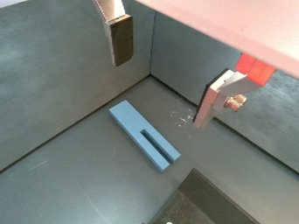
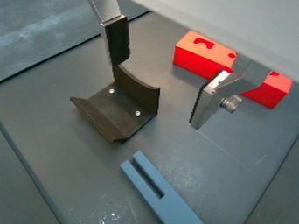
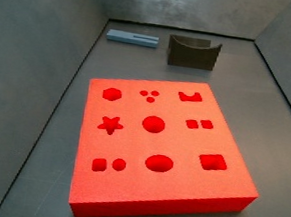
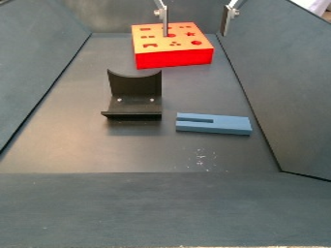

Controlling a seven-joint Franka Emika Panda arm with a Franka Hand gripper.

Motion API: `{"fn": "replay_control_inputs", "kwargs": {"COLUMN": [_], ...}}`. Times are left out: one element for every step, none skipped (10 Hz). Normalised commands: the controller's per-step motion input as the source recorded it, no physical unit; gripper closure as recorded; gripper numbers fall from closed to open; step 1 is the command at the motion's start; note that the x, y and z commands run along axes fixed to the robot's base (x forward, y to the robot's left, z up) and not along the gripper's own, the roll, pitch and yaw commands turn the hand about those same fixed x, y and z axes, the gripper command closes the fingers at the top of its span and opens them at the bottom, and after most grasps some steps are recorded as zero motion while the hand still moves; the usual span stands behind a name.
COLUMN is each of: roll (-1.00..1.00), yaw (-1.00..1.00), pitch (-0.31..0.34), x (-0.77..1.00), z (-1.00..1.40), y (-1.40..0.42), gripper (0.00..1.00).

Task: Pick up the double-square object. Move up. Place the double-square object on the fixture. Regrasp the double-square object. Move to above the board. Insert the double-square object.
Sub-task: Pick up the double-square object.

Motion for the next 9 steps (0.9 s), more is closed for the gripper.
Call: {"fn": "replay_control_inputs", "kwargs": {"roll": [0.00, -0.01, 0.00, -0.05, -0.12, -0.14, -0.16, -0.11, -0.07], "yaw": [0.00, -0.42, -0.80, -0.77, -0.64, -0.49, -0.47, -0.68, -0.95], "pitch": [0.000, 0.000, 0.009, 0.000, 0.019, 0.069, 0.080, 0.100, 0.119], "x": [0.00, 0.00, -0.16, -0.08, 0.00, -0.05, -0.07, -0.03, 0.00], "z": [-0.03, 0.00, -0.06, -0.05, -0.06, -0.18, -0.23, -0.25, -0.28], "y": [-0.03, 0.19, 0.10, 0.08, 0.20, 0.34, 0.35, 0.18, 0.00], "gripper": [0.00, 0.00, 0.00, 0.00, 0.00, 0.00, 0.00, 0.00, 0.00]}}
